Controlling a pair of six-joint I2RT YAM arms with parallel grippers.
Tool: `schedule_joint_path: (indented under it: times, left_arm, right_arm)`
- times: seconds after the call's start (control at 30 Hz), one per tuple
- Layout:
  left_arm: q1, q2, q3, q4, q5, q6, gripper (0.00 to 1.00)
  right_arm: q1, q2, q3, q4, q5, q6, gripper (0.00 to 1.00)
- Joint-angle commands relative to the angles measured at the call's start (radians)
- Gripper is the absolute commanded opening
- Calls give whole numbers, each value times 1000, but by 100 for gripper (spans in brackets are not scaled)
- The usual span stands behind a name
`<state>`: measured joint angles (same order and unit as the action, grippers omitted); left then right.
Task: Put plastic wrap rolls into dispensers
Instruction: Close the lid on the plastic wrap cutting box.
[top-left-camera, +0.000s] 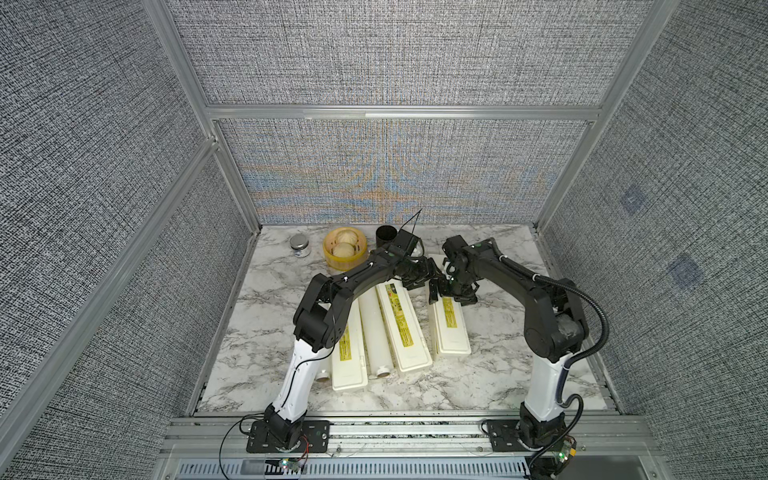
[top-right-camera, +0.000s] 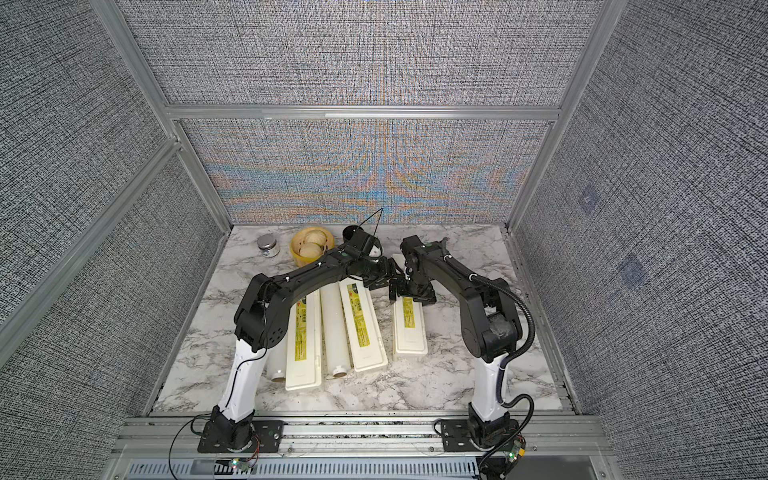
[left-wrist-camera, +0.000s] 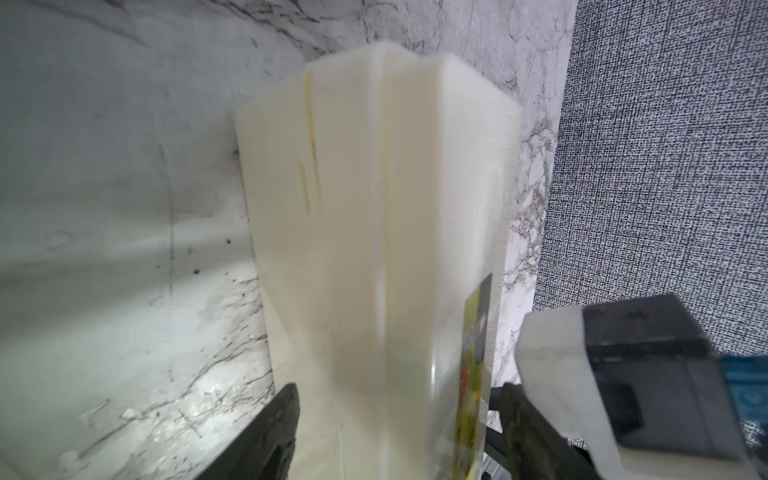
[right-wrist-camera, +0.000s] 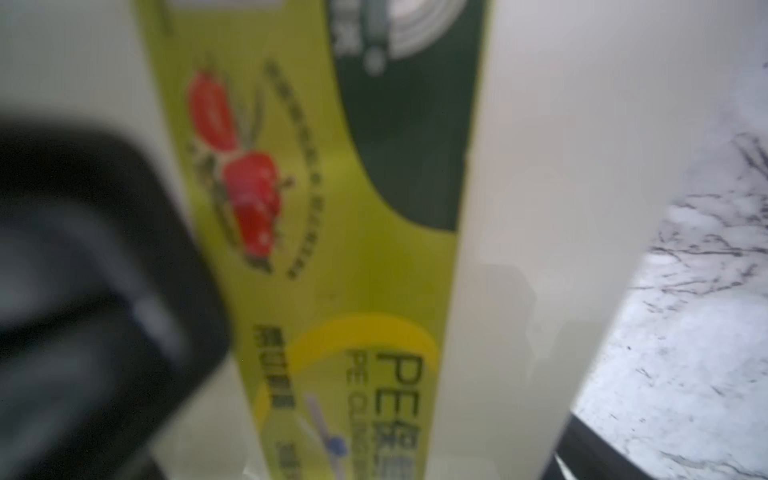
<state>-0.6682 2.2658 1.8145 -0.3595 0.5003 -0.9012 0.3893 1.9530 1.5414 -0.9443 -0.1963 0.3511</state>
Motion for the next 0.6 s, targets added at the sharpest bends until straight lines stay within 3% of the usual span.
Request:
schedule_joint_path:
  times: [0.0,0.23,0.57]
  left_arm:
    - [-4,12,-13,-76,-26,29,74]
    - [-4,16,-25,-76,-22,22,72]
    - [-11,2,-84,-38,17,-13,69]
  right_arm:
    - [4,-24,1,71,-110,22,99]
    - [4,-63,-15,115,-165,37,99]
    - [0,-54,-71,93,-83,17,99]
